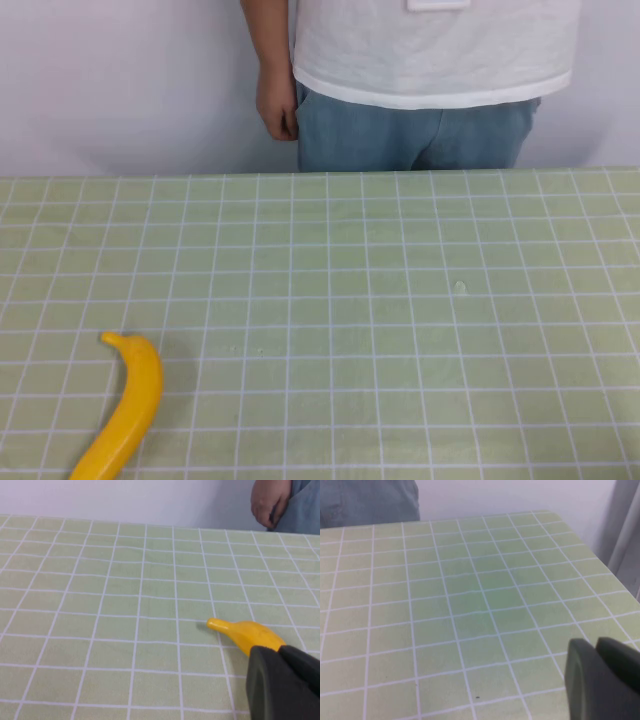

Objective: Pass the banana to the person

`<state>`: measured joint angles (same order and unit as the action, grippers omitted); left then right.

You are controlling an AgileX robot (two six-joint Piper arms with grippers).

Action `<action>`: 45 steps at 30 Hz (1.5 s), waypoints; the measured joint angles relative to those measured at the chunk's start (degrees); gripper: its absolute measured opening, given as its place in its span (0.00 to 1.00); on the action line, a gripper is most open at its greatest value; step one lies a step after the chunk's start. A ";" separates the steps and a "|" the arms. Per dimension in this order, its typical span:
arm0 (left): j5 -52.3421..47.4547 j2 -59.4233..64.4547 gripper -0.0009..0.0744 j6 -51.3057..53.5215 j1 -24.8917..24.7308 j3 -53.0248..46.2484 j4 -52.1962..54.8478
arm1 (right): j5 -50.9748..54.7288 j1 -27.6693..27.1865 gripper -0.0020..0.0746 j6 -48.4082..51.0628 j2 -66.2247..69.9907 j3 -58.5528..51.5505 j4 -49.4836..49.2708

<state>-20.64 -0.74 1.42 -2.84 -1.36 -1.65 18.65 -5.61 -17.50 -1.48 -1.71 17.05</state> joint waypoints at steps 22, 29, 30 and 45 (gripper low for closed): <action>0.10 0.00 0.01 0.00 0.00 0.00 0.00 | 0.00 0.00 0.01 0.00 0.00 0.00 0.00; 8.26 0.00 0.01 0.00 0.00 -0.10 -4.37 | 0.00 0.00 0.01 0.00 0.00 0.00 0.00; 10.46 0.00 0.01 0.00 0.00 -0.10 -5.17 | 0.00 0.00 0.01 0.00 0.00 0.00 0.00; 19.11 0.00 0.01 -10.10 0.00 0.21 -6.99 | 0.00 0.00 0.01 0.00 0.00 0.00 0.00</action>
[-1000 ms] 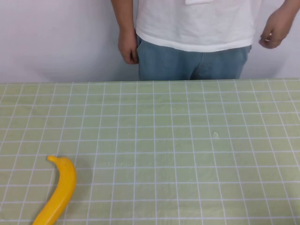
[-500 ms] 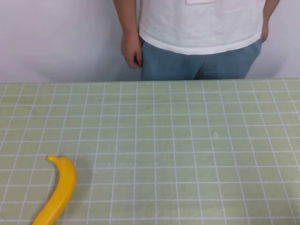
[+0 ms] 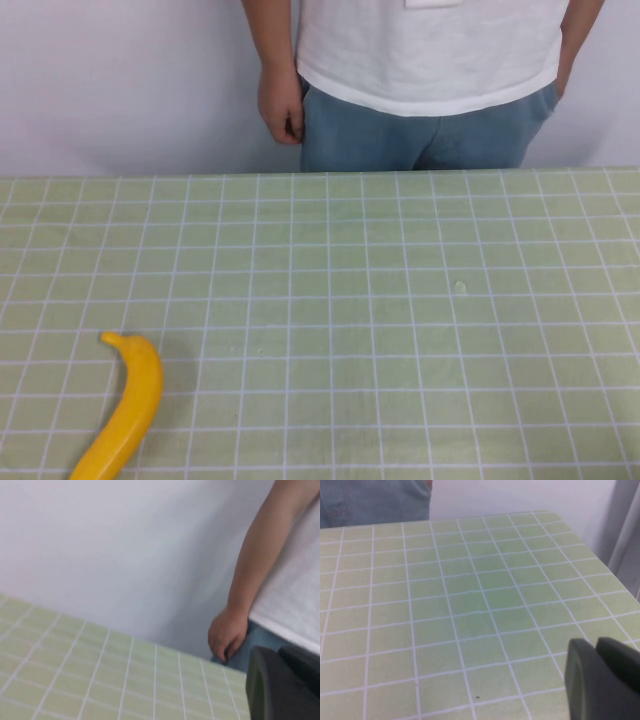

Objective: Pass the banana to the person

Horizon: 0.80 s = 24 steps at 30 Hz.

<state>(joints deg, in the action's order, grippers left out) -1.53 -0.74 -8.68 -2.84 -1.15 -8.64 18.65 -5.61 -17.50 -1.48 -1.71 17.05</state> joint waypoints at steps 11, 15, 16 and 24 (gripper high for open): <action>-14.30 9.83 0.01 -0.38 0.00 17.83 0.15 | 0.00 0.00 0.01 0.00 0.00 0.00 0.00; -24.85 18.61 0.01 -0.38 0.00 26.82 0.83 | 0.00 0.00 0.01 0.00 0.00 0.00 0.00; -26.84 20.43 0.01 -0.38 0.00 29.13 0.83 | 0.00 0.00 0.01 0.00 0.00 0.00 0.00; -32.73 31.22 0.01 -0.38 0.00 39.81 1.87 | 0.00 0.00 0.01 0.00 0.00 0.00 0.00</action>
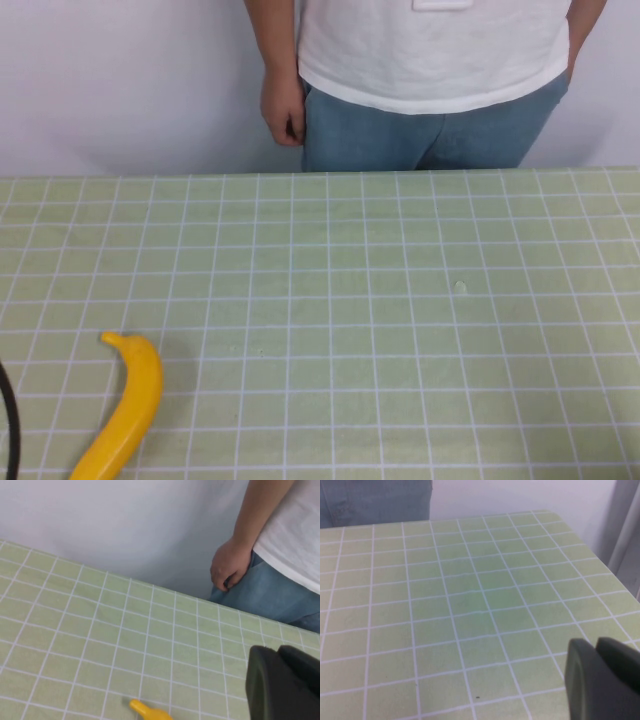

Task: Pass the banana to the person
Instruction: Pick up the banana

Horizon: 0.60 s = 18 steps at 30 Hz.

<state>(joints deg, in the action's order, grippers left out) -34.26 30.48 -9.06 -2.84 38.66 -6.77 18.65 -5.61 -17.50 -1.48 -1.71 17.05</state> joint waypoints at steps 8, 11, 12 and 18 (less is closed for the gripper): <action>-4.41 1.18 0.01 3.62 0.00 2.59 0.35 | 0.00 0.00 0.01 0.00 0.00 0.00 0.00; -10.40 3.15 0.01 5.69 0.00 5.96 0.93 | 0.00 0.00 0.01 0.00 0.00 0.00 0.00; -12.61 4.13 0.01 6.23 0.00 7.51 1.08 | 0.00 0.00 0.01 0.00 0.00 0.00 0.00; -24.85 11.85 0.16 8.59 0.00 16.61 1.31 | 0.00 0.00 0.01 0.00 0.00 0.00 0.00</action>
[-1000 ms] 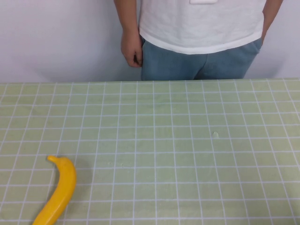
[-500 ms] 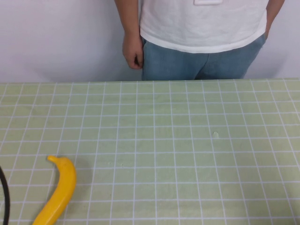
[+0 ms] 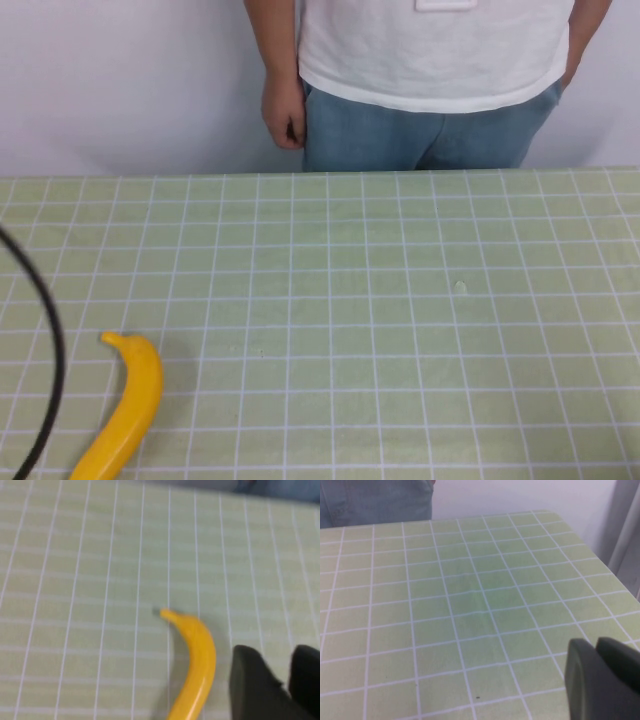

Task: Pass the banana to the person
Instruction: Pick up the banana

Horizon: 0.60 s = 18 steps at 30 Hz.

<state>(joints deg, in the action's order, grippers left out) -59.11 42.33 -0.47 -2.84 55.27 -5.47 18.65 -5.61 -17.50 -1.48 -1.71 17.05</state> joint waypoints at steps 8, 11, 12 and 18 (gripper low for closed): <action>-11.15 10.29 0.58 9.15 0.00 3.64 -4.57 | 0.00 0.00 0.01 0.00 0.00 0.00 0.00; -11.56 13.39 0.62 9.57 0.00 3.64 -4.72 | 0.00 0.00 0.01 0.00 0.00 0.00 0.00; -11.56 14.31 0.63 9.71 0.00 3.64 -4.83 | 0.00 0.00 0.01 0.00 0.00 0.00 0.00; -9.72 17.74 0.63 10.81 -4.64 2.63 -3.85 | 0.00 0.00 0.01 0.00 0.00 0.00 0.00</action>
<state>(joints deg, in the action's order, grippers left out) -68.83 60.08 10.33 -7.48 57.90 -9.31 18.65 -5.61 -17.50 -1.48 -1.71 17.05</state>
